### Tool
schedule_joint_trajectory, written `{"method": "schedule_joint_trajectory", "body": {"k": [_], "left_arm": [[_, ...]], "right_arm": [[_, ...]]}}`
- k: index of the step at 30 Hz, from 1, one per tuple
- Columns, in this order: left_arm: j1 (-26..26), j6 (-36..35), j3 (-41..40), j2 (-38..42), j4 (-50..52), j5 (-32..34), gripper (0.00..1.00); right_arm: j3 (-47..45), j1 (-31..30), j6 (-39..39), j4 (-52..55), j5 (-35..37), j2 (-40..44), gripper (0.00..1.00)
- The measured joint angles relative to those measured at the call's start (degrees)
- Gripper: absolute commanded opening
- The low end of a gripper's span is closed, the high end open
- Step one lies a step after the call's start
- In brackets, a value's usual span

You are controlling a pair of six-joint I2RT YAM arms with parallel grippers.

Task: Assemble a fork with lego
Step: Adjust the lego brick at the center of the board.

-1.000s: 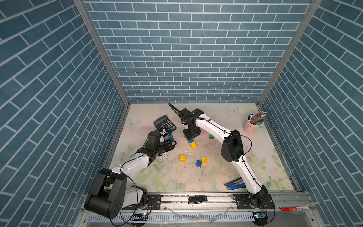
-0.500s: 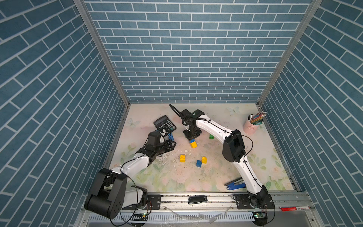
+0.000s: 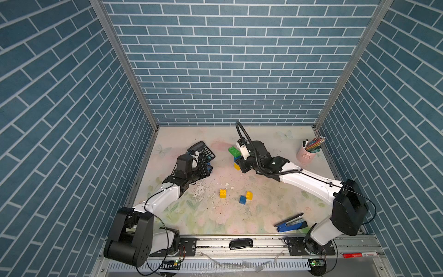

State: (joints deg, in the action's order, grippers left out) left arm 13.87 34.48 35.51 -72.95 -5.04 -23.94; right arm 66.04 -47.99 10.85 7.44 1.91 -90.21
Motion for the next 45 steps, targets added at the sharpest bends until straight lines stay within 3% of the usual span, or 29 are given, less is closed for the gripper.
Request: {"method": "schedule_joint_trajectory", "body": {"k": [7,15,24,38,43,45], "left_arm": [[-0.1,-0.6,3.3,-3.3,0.8,-2.1,0.47],[-0.1,-0.9,13.1,-14.1,3.1,-3.8,0.48],[1.7,-2.3,22.0,-24.1,5.9,-4.6,0.51],[2.7,-3.1,29.2,-32.4,10.4,-5.1,0.54],[3.4,-3.4,31.1,-34.1,11.0,-6.1,0.55],[3.8,-3.5,31.4,-34.6,11.2,-6.5,0.55]], "right_arm": [[-18.9,0.0,-6.1,-25.8,0.2,-0.8,0.0],[-24.3,0.0,-8.9,-45.4,-1.6,-4.5,0.0],[-28.2,0.0,-9.7,-50.9,-3.8,-6.4,0.0],[-31.1,0.0,-9.6,-54.5,-4.8,-9.9,0.0],[-31.4,0.0,-9.6,-55.1,-4.9,-9.9,0.24],[-31.5,0.0,-9.6,-55.2,-4.9,-9.9,0.41]]}}
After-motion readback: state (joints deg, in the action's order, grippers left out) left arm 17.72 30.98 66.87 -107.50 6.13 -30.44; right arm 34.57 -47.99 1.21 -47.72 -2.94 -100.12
